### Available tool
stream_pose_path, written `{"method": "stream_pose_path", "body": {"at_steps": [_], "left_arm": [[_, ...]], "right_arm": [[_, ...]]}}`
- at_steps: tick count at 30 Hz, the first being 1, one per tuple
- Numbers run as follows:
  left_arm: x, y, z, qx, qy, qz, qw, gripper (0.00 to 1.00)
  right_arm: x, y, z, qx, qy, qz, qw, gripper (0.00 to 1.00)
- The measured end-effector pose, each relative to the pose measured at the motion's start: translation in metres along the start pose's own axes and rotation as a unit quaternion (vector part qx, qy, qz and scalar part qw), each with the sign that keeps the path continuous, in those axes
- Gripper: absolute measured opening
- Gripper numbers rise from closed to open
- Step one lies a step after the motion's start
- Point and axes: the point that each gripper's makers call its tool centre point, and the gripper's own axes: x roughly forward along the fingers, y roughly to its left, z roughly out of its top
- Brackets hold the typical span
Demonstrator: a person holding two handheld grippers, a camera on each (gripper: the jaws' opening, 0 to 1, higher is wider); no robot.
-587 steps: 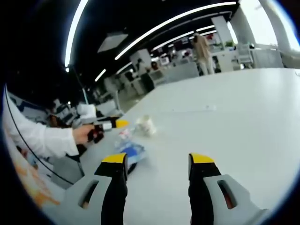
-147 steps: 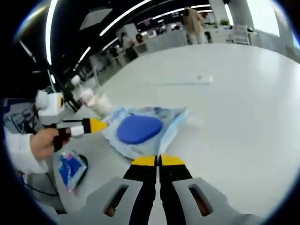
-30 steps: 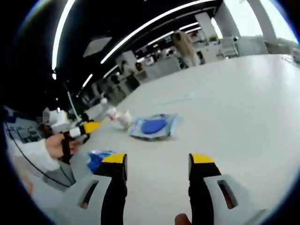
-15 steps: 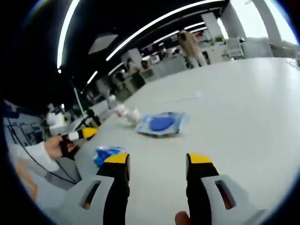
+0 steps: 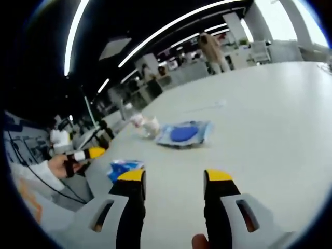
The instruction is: Arrange the tabletop items into an orderly group along one side of the table until the central work area is clear of visible clutter.
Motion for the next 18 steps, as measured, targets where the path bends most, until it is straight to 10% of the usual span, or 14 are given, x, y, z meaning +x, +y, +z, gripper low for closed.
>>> {"method": "stream_pose_path", "body": {"at_steps": [18], "left_arm": [[-0.028, 0.031, -0.049, -0.052, 0.043, 0.038, 0.997, 0.74]], "right_arm": [[0.037, 0.057, -0.025, -0.024, 0.066, 0.067, 0.9953, 0.42]]}}
